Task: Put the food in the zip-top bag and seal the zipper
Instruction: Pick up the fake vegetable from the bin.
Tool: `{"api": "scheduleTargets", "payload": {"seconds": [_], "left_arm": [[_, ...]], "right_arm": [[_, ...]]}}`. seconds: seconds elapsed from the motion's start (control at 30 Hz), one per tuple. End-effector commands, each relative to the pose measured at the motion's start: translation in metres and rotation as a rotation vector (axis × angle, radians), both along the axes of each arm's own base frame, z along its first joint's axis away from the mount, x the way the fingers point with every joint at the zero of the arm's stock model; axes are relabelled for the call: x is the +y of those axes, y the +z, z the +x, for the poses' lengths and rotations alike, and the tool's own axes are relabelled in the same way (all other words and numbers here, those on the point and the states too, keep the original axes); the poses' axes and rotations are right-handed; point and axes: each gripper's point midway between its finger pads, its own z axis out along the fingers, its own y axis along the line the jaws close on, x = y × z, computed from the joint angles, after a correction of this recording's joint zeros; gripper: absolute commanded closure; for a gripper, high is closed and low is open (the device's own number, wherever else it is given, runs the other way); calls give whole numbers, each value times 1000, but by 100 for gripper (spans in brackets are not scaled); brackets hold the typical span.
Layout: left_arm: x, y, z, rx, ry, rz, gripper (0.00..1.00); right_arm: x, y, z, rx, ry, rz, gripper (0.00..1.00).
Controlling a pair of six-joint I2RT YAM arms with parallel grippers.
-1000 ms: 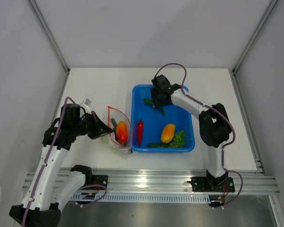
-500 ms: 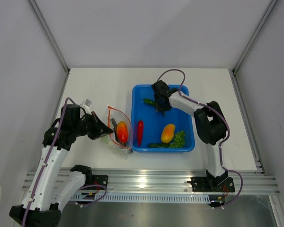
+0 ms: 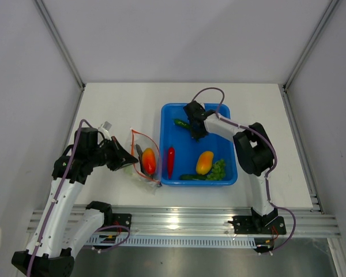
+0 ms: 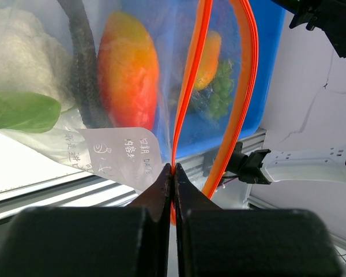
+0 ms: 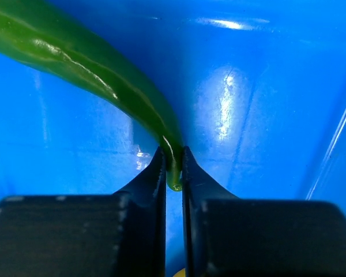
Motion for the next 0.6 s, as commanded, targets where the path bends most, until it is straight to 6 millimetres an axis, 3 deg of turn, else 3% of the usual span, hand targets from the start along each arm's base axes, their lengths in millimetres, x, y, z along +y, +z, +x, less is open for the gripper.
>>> {"api": "scheduleTargets", "payload": {"seconds": [0.0, 0.27, 0.3, 0.43, 0.57], "left_arm": [[0, 3, 0, -15, 5, -10, 100], [0, 5, 3, -20, 3, -9, 99], [0, 4, 3, -17, 3, -8, 99], [-2, 5, 6, -15, -3, -15, 99], [-4, 4, 10, -2, -10, -17, 99]], "right_arm": [[-8, -6, 0, -5, -41, -41, 98], [-17, 42, -12, -44, -56, -46, 100], [-18, 59, -15, -66, -56, -28, 100], [-22, 91, -34, -100, -30, 5, 100], [-13, 134, -52, -210, 63, 36, 100]]}}
